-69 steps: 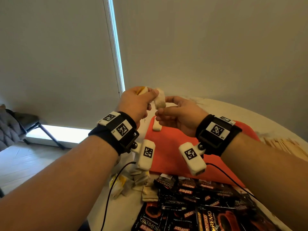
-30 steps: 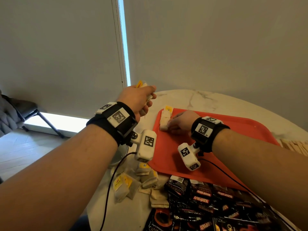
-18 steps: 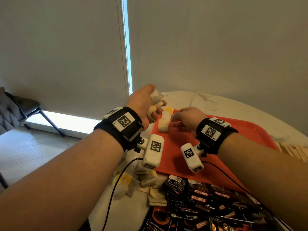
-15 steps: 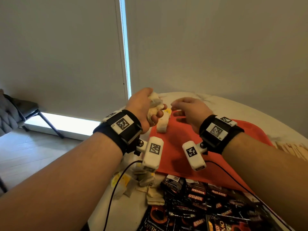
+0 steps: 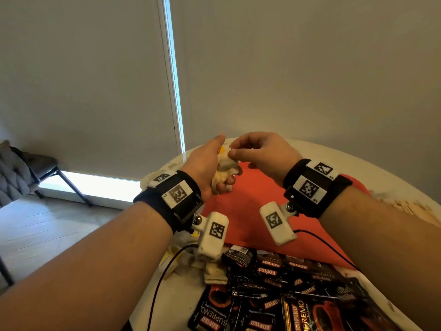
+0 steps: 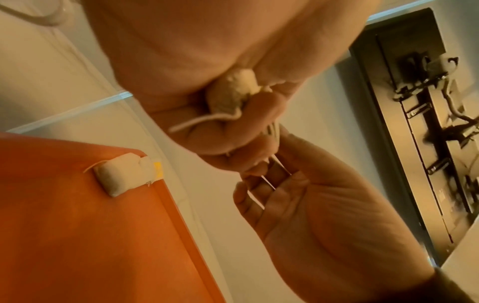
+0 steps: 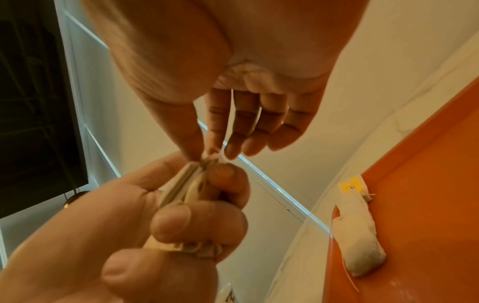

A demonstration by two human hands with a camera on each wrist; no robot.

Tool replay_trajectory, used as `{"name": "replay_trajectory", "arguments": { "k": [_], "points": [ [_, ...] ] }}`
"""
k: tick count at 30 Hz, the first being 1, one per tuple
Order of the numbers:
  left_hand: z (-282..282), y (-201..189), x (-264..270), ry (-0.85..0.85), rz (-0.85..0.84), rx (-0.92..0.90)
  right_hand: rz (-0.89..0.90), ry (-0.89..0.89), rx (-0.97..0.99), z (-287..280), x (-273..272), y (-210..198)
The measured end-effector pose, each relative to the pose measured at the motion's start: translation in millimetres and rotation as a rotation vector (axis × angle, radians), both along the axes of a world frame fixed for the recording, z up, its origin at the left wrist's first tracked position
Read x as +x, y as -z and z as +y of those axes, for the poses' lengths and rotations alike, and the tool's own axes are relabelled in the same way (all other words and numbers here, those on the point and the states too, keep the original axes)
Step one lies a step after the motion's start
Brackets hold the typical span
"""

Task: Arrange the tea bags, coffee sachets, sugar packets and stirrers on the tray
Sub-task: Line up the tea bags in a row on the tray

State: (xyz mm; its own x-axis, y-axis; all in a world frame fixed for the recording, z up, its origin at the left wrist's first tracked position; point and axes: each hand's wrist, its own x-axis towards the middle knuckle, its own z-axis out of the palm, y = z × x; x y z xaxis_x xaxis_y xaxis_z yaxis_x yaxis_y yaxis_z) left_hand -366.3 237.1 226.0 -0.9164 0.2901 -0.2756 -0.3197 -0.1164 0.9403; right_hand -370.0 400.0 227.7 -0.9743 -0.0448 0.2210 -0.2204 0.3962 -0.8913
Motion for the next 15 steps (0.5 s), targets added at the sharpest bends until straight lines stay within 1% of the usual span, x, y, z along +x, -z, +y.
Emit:
{"name": "replay_trajectory", "arguments": {
  "k": [4, 7, 9, 11, 15],
  "points": [
    [-1.7, -4.2, 5.5, 0.024, 0.046, -0.061, -0.003, -0.052, 0.078, -5.5, 2.5, -2.0],
    [-4.6, -2.6, 4.3, 0.070, 0.059, -0.066, -0.060, -0.093, 0.129, -8.3, 4.9, -6.7],
    [-6.7, 0.0, 1.3, 0.071, 0.056, -0.050, -0.056, -0.097, 0.076, -8.3, 5.7, -7.9],
    [-9.1, 1.9, -1.7, 0.062, 0.035, -0.036, -0.015, -0.072, 0.021, -7.1, 3.5, -7.1],
    [-11.0, 4.2, -5.6, 0.060, 0.010, -0.031, 0.030, -0.082, -0.103, -5.0, -3.7, -2.0]
  ]
}}
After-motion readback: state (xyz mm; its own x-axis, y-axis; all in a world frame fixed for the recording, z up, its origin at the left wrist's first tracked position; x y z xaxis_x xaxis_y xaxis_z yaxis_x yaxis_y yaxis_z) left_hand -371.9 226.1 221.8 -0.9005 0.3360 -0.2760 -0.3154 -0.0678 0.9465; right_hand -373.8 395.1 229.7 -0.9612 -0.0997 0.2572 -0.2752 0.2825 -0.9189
